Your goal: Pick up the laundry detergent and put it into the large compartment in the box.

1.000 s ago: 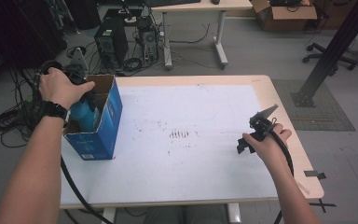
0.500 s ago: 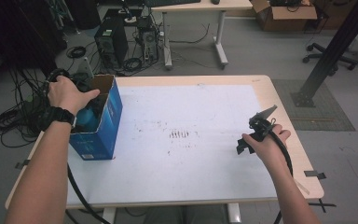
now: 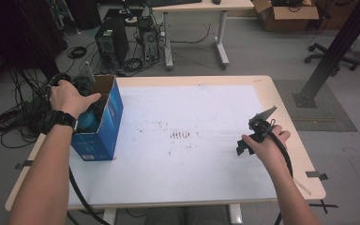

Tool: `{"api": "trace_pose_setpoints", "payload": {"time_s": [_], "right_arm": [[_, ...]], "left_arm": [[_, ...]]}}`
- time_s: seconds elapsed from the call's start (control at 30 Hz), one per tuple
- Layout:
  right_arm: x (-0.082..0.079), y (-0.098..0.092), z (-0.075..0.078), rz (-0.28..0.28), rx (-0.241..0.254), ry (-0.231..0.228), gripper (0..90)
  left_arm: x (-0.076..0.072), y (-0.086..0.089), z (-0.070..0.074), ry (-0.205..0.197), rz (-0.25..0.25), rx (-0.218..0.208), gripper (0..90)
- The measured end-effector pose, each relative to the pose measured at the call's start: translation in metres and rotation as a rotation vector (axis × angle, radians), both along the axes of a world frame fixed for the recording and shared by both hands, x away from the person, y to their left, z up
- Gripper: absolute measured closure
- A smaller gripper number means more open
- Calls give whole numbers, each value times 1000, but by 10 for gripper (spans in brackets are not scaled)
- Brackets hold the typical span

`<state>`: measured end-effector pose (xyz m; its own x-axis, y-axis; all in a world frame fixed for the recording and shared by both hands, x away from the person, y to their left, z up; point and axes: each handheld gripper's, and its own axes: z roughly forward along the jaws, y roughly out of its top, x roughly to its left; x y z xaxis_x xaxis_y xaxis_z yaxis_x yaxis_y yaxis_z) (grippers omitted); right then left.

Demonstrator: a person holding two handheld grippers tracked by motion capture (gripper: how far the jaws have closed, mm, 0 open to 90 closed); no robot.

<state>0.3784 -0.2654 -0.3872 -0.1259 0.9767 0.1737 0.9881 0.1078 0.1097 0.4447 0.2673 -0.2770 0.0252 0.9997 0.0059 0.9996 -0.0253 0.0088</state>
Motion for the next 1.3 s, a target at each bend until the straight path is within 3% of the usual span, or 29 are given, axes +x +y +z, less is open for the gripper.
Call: {"api": "trace_pose_setpoints", "payload": {"time_s": [0.83,0.97,1.3], "right_arm": [[-1,2,0,0,5,1,91],[-1,1,1,5,3,-4,91],[-2,-1,4,-3,11,-6,91]], "left_arm": [[0,-2,0,14,-17,-4,351],[0,-3,3,22,-19,6,322],[-2,-7,26,-13,-26,18,310]]}}
